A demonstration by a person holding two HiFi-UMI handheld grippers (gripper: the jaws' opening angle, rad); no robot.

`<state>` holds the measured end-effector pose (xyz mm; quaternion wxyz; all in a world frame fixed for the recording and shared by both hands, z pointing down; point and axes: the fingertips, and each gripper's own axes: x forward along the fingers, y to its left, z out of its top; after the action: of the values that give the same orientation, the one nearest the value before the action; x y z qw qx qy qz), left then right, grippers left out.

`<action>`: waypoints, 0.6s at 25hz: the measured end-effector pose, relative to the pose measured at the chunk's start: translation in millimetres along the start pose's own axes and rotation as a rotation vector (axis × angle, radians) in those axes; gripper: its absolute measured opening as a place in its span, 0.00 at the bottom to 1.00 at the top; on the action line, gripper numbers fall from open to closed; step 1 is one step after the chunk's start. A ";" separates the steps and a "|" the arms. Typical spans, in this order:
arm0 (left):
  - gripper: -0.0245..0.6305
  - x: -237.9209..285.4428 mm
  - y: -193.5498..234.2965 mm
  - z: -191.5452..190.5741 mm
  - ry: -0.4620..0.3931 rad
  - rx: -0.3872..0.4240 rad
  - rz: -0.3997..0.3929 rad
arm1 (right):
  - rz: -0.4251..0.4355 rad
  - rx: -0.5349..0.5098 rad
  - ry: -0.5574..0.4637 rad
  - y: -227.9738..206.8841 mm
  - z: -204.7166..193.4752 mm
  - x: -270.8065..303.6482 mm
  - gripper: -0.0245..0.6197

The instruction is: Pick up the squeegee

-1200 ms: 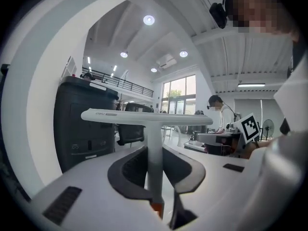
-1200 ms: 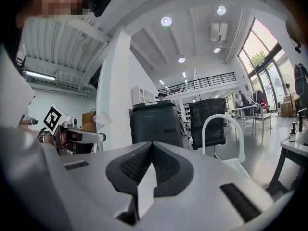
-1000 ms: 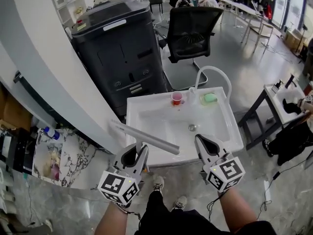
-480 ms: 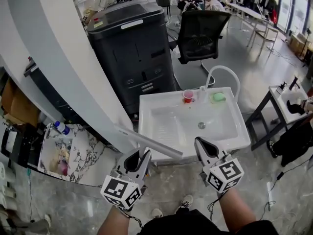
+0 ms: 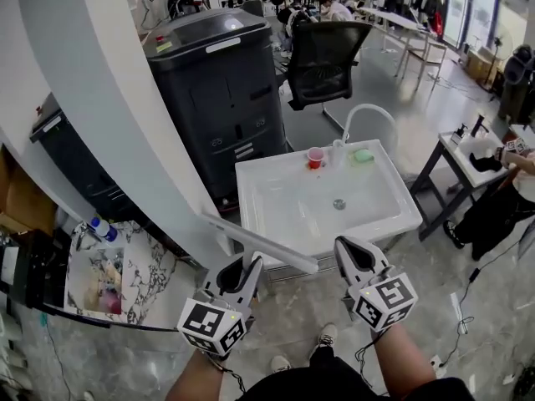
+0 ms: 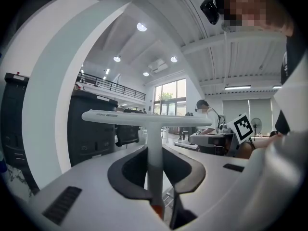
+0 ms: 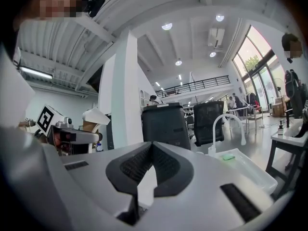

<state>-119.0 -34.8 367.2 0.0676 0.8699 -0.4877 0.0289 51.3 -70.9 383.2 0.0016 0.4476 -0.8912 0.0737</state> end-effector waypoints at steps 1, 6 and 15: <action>0.16 -4.8 -0.5 -1.5 -0.004 -0.001 -0.014 | -0.017 -0.004 0.001 5.4 -2.0 -5.9 0.06; 0.16 -30.5 -5.4 -10.9 -0.010 -0.012 -0.061 | -0.087 -0.022 0.012 31.1 -11.7 -36.7 0.06; 0.16 -65.9 -28.0 -21.2 -0.007 -0.022 -0.103 | -0.141 -0.039 0.005 63.3 -10.8 -87.4 0.06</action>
<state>-129.2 38.4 378.0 0.0766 0.8932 -0.4427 0.0169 52.4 37.5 379.6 0.0178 0.5089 -0.8587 0.0573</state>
